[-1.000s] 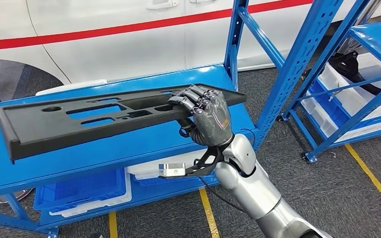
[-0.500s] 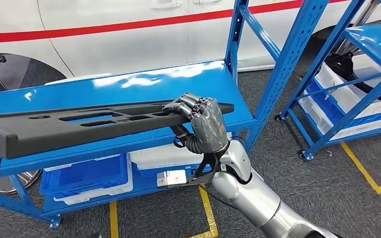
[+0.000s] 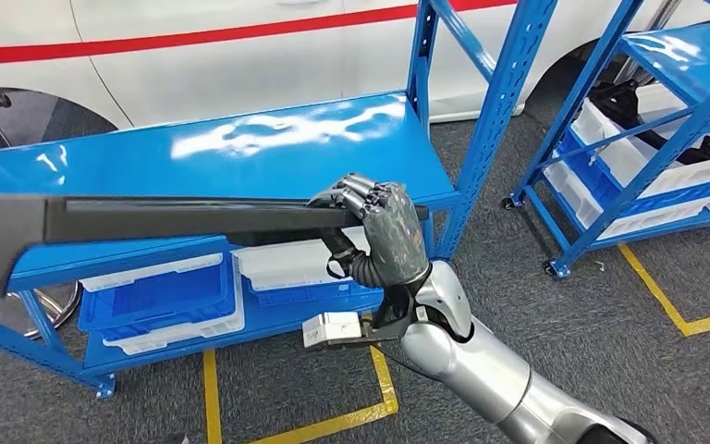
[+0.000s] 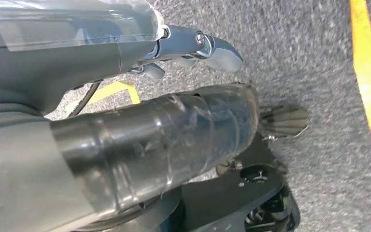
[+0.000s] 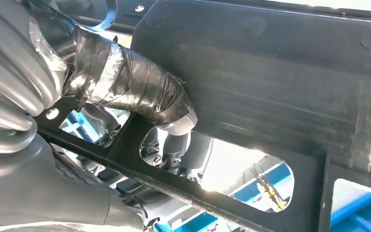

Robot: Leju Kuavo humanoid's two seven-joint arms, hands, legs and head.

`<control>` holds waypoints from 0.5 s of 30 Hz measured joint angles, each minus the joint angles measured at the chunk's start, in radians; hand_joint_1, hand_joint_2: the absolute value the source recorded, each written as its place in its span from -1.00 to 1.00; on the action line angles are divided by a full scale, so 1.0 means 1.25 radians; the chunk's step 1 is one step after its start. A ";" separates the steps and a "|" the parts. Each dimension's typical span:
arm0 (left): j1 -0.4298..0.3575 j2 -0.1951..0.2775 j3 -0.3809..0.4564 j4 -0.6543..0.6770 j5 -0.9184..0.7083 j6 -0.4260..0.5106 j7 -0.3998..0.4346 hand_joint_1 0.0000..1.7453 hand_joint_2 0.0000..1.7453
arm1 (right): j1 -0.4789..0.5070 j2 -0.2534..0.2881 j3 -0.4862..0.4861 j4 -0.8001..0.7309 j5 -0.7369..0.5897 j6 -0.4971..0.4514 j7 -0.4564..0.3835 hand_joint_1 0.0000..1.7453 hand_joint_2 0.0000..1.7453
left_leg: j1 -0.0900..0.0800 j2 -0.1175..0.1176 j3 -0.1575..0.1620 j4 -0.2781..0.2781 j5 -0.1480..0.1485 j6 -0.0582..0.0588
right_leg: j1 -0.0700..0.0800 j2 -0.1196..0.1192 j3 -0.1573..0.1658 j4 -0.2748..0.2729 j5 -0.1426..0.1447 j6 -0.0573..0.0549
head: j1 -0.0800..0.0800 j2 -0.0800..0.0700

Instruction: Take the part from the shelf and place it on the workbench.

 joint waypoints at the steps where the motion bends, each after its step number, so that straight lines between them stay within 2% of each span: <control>1: 0.001 0.000 0.000 0.000 -0.001 0.000 0.000 -1.00 -1.00 | -0.001 -0.004 0.007 -0.005 -0.006 0.003 0.002 1.00 1.00 | 0.000 -0.001 -0.010 0.022 -0.027 -0.003 | -0.002 0.000 -0.008 -0.004 0.011 -0.007 | 0.000 0.000; 3: 0.000 0.000 0.000 0.000 -0.003 -0.001 0.001 -1.00 -1.00 | -0.004 -0.011 0.018 -0.012 -0.015 0.011 0.006 1.00 1.00 | 0.002 -0.002 -0.037 0.109 -0.109 -0.006 | -0.003 0.001 -0.029 -0.006 0.030 -0.014 | 0.000 0.000; 4: 0.000 0.000 0.000 0.000 -0.003 -0.002 0.001 -1.00 -1.00 | -0.005 -0.015 0.021 -0.014 -0.018 0.017 0.008 1.00 1.00 | 0.002 -0.002 -0.049 0.162 -0.139 -0.007 | -0.003 0.004 -0.042 -0.005 0.040 -0.015 | 0.000 0.000; 5: 0.000 0.000 0.000 0.000 -0.004 -0.002 0.001 -1.00 -1.00 | -0.005 -0.019 0.025 -0.015 -0.020 0.021 0.011 1.00 1.00 | 0.002 -0.002 -0.052 0.203 -0.151 -0.008 | -0.002 0.006 -0.056 -0.003 0.049 -0.014 | 0.000 0.000; 6: -0.001 0.000 0.000 0.000 -0.004 -0.003 0.001 -1.00 -1.00 | -0.005 -0.022 0.027 -0.015 -0.023 0.024 0.013 1.00 1.00 | 0.002 -0.002 -0.045 0.221 -0.145 -0.009 | -0.002 0.010 -0.070 -0.001 0.059 -0.012 | 0.000 0.000; 7: -0.001 0.001 0.000 0.000 -0.005 -0.003 0.001 -1.00 -1.00 | -0.006 -0.025 0.028 -0.015 -0.024 0.026 0.015 1.00 1.00 | 0.003 -0.003 -0.025 0.212 -0.125 -0.008 | -0.002 0.015 -0.084 0.001 0.068 -0.010 | 0.000 0.000; 8: -0.001 0.001 0.000 0.000 -0.005 -0.003 0.001 -1.00 -1.00 | -0.007 -0.027 0.029 -0.015 -0.026 0.028 0.017 1.00 1.00 | 0.003 -0.009 0.009 0.176 -0.105 -0.006 | -0.003 0.021 -0.097 0.004 0.077 -0.007 | 0.000 0.000; 9: -0.003 0.001 0.000 0.000 -0.006 -0.002 0.001 -1.00 -1.00 | -0.009 -0.029 0.029 -0.015 -0.027 0.030 0.019 1.00 1.00 | 0.003 -0.023 0.054 0.121 -0.097 -0.003 | -0.003 0.027 -0.108 0.007 0.085 -0.003 | 0.000 0.000; 10: -0.004 0.002 0.000 0.000 -0.007 -0.002 0.001 -1.00 -1.00 | -0.011 -0.030 0.029 -0.015 -0.027 0.033 0.021 1.00 1.00 | 0.004 -0.037 0.096 0.062 -0.100 0.000 | -0.002 0.033 -0.118 0.011 0.093 0.001 | 0.000 0.000; 11: -0.005 0.002 0.000 0.000 -0.009 -0.002 0.002 -1.00 -1.00 | -0.014 -0.030 0.030 -0.015 -0.027 0.036 0.024 1.00 1.00 | 0.003 -0.049 0.125 0.018 -0.108 0.003 | -0.001 0.039 -0.124 0.013 0.102 0.006 | 0.000 0.000; 12: -0.005 0.002 0.000 0.000 -0.010 -0.002 0.003 -1.00 -1.00 | -0.016 -0.030 0.030 -0.014 -0.026 0.039 0.027 1.00 1.00 | 0.002 -0.055 0.141 -0.008 -0.117 0.005 | -0.001 0.046 -0.128 0.012 0.110 0.011 | 0.000 0.000; 14: -0.005 0.001 0.000 0.000 -0.009 -0.001 0.004 -1.00 -1.00 | -0.018 -0.031 0.031 -0.014 -0.022 0.043 0.033 1.00 1.00 | 0.002 -0.041 0.137 -0.016 -0.110 0.011 | -0.001 0.057 -0.131 0.006 0.125 0.022 | 0.000 0.000; 15: -0.005 0.000 0.001 0.000 -0.007 0.001 0.005 -1.00 -1.00 | -0.019 -0.031 0.031 -0.013 -0.017 0.045 0.039 1.00 1.00 | 0.003 -0.032 0.133 -0.017 -0.103 0.017 | -0.001 0.055 -0.135 0.010 0.119 0.026 | 0.001 0.000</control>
